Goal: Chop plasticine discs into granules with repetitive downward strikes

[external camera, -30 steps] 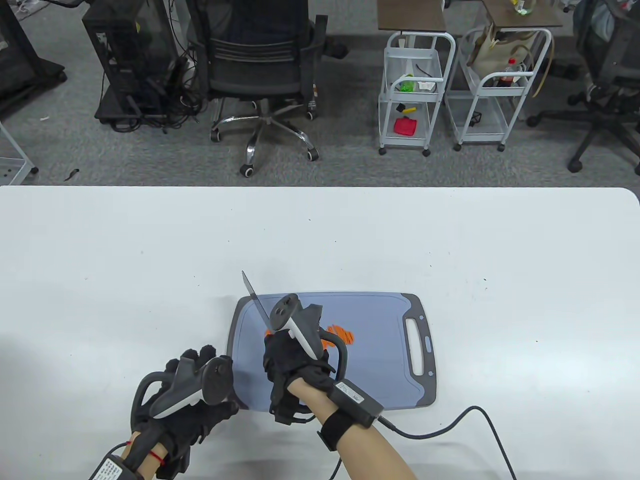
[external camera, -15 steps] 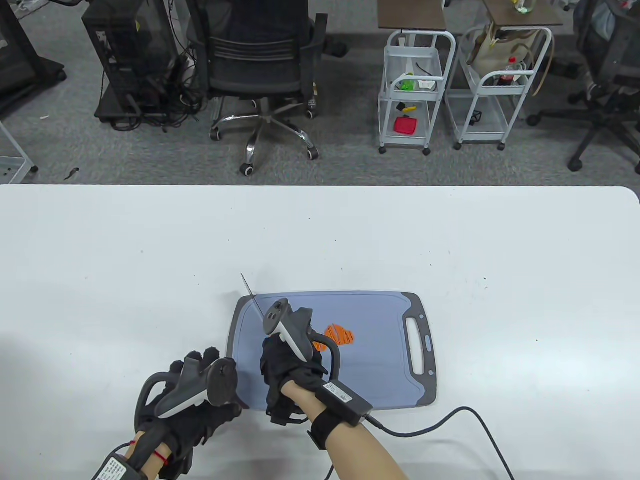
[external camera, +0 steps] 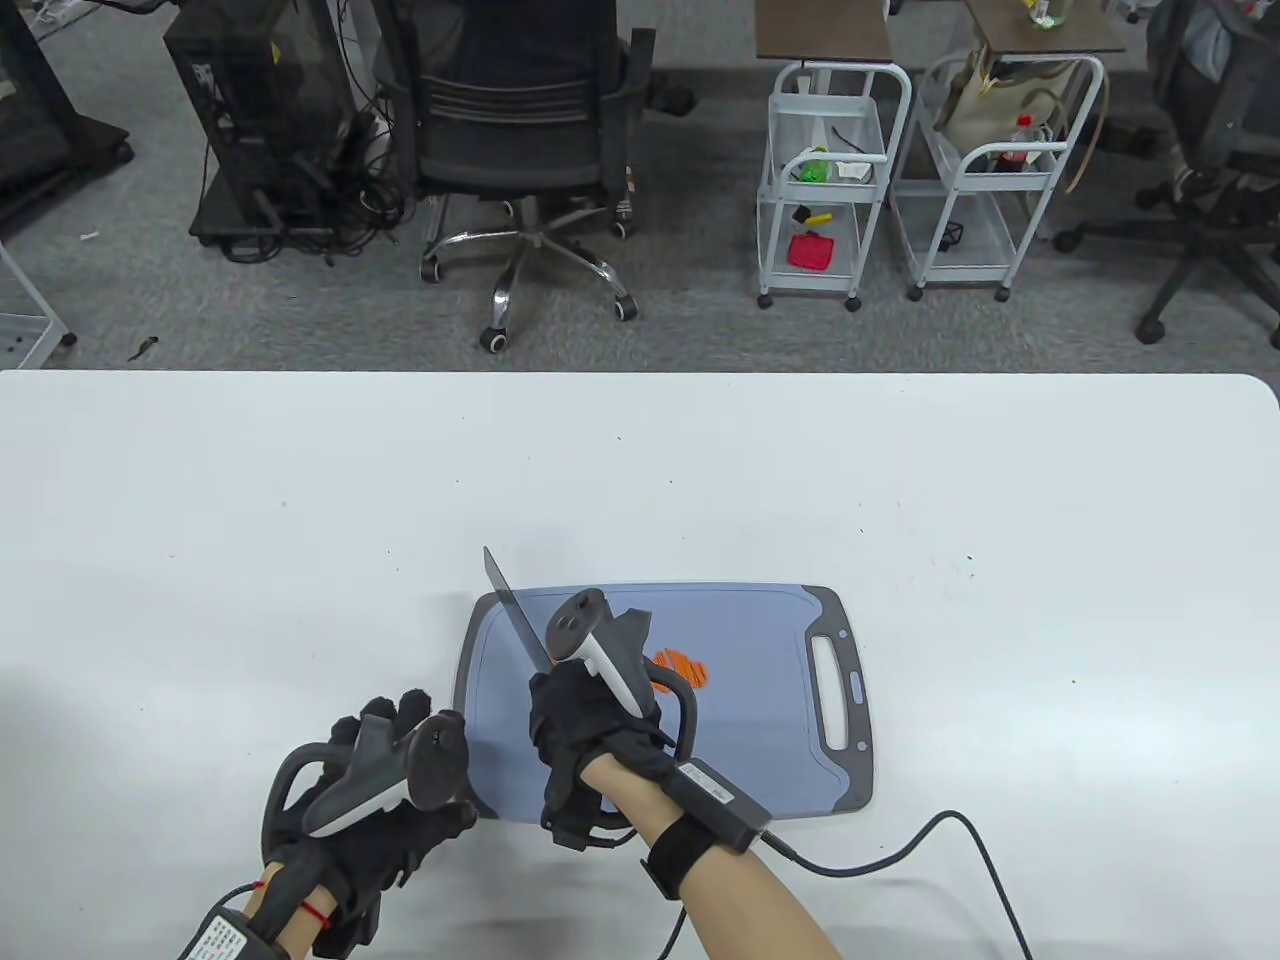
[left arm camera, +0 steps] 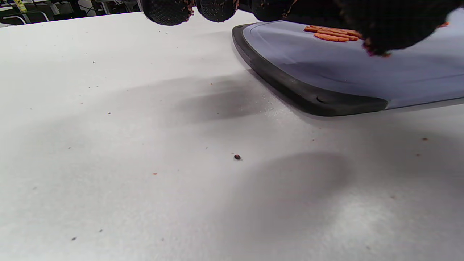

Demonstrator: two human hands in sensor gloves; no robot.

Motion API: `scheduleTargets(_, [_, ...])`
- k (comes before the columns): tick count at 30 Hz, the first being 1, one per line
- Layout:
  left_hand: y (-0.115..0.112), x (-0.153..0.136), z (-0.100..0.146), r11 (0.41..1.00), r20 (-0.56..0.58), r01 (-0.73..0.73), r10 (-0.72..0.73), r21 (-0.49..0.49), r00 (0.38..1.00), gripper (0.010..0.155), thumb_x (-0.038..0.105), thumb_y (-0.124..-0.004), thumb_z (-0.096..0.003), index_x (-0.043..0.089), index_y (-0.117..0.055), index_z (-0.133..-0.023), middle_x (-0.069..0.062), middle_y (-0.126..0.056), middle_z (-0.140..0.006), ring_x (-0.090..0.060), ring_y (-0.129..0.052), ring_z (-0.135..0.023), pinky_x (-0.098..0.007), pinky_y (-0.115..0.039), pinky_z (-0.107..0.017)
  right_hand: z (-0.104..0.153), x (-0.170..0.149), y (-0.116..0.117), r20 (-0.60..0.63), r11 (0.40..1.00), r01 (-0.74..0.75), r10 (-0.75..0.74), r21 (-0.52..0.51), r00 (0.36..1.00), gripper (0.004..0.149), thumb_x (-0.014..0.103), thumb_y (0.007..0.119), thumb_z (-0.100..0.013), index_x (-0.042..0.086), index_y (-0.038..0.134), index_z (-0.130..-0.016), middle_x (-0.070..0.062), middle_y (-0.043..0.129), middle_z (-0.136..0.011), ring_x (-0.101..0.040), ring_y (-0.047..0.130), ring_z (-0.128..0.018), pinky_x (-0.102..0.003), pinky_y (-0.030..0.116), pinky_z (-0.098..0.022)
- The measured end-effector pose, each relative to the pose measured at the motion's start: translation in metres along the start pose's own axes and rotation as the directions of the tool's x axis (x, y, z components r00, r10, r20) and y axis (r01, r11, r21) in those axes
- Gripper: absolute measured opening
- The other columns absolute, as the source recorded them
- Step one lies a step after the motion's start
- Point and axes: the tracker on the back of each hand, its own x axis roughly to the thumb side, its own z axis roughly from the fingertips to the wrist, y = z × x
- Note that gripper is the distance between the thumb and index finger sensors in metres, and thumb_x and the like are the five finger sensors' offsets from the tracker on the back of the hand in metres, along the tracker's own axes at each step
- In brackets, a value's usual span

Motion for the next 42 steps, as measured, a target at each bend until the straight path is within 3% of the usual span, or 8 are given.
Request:
scheduleTargets(4, [-0.001,0.004,0.0,1.0,0.007,0.009,-0.009,-0.005,1.0,0.09,0.065,-0.064,-0.0321,0.027,-0.043,-0.111,-0.018,-0.038,-0.123,-0.053,-0.049,-0.109,-0.068,-0.043,-0.075,-0.004,0.003,0.004,-0.024,0.999,-0.016,0.017,0.033,1.0,0.056,0.054,0.07,-0.051,0.006,0.074,-0.079,0.002,0.097,-0.038,-0.019,0.112,-0.007,-0.047,0.095,-0.016])
scheduleTargets(11, [-0.005,0.006,0.0,1.0,0.007,0.006,-0.006,-0.023,1.0,0.09,0.065,-0.064,-0.0321,0.027,-0.042,-0.111,-0.018,-0.037,-0.123,-0.053,-0.049,-0.109,-0.068,-0.043,-0.075,-0.005,0.012,0.01,0.019,0.993,-0.039,0.042,-0.115,0.999,0.056,0.055,0.071,-0.05,0.007,0.075,-0.078,0.003,0.097,-0.038,-0.018,0.112,-0.007,-0.046,0.095,-0.016])
scheduleTargets(16, [-0.004,0.006,-0.001,1.0,0.008,0.005,-0.005,-0.02,1.0,0.09,0.065,-0.064,-0.0321,0.027,-0.042,-0.111,-0.017,-0.037,-0.123,-0.053,-0.049,-0.109,-0.068,-0.043,-0.075,0.007,0.004,-0.006,-0.03,0.993,-0.118,0.119,0.029,0.992,0.056,0.054,0.071,-0.051,0.006,0.076,-0.08,0.002,0.098,-0.039,-0.019,0.113,-0.008,-0.046,0.095,-0.016])
scheduleTargets(21, [0.0,0.003,0.001,1.0,0.0,0.008,-0.008,0.003,1.0,0.09,0.065,-0.064,-0.0322,0.027,-0.043,-0.111,-0.018,-0.038,-0.123,-0.053,-0.049,-0.109,-0.068,-0.043,-0.075,0.011,-0.001,-0.012,0.046,0.999,0.026,-0.025,-0.022,0.999,0.055,0.054,0.071,-0.052,0.007,0.078,-0.08,0.002,0.099,-0.039,-0.019,0.112,-0.007,-0.046,0.095,-0.016])
scheduleTargets(29, [-0.001,0.004,0.001,1.0,-0.009,0.007,-0.007,-0.014,1.0,0.09,0.065,-0.064,-0.0321,0.027,-0.043,-0.111,-0.018,-0.038,-0.123,-0.053,-0.049,-0.109,-0.068,-0.043,-0.075,0.0,0.007,0.006,-0.013,0.999,-0.049,0.049,0.02,0.999,0.056,0.054,0.07,-0.051,0.006,0.076,-0.079,0.002,0.098,-0.038,-0.019,0.113,-0.008,-0.046,0.095,-0.016])
scheduleTargets(32, [-0.003,0.004,0.0,1.0,-0.007,0.001,-0.001,-0.03,1.0,0.09,0.065,-0.064,-0.032,0.027,-0.043,-0.111,-0.018,-0.038,-0.123,-0.053,-0.049,-0.109,-0.068,-0.043,-0.075,-0.004,0.017,0.011,0.021,0.993,-0.079,0.081,-0.092,0.996,0.056,0.055,0.071,-0.05,0.007,0.075,-0.079,0.003,0.097,-0.038,-0.019,0.112,-0.007,-0.046,0.095,-0.016])
scheduleTargets(36, [-0.005,0.006,0.001,0.999,-0.002,0.0,0.0,-0.037,1.0,0.09,0.065,-0.064,-0.0321,0.027,-0.043,-0.111,-0.018,-0.038,-0.123,-0.053,-0.049,-0.109,-0.068,-0.043,-0.075,-0.01,0.02,0.009,0.022,0.996,-0.046,0.048,-0.071,0.999,0.056,0.055,0.07,-0.05,0.007,0.075,-0.079,0.003,0.097,-0.038,-0.019,0.112,-0.007,-0.046,0.095,-0.016])
scheduleTargets(42, [-0.001,0.002,-0.002,0.999,0.001,-0.01,0.01,-0.034,1.0,0.09,0.065,-0.064,-0.0321,0.027,-0.043,-0.111,-0.018,-0.037,-0.123,-0.053,-0.049,-0.109,-0.068,-0.043,-0.075,0.01,0.0,-0.001,0.001,0.986,-0.165,0.165,0.022,0.986,0.056,0.054,0.07,-0.05,0.007,0.076,-0.079,0.002,0.098,-0.038,-0.019,0.113,-0.008,-0.046,0.095,-0.016])
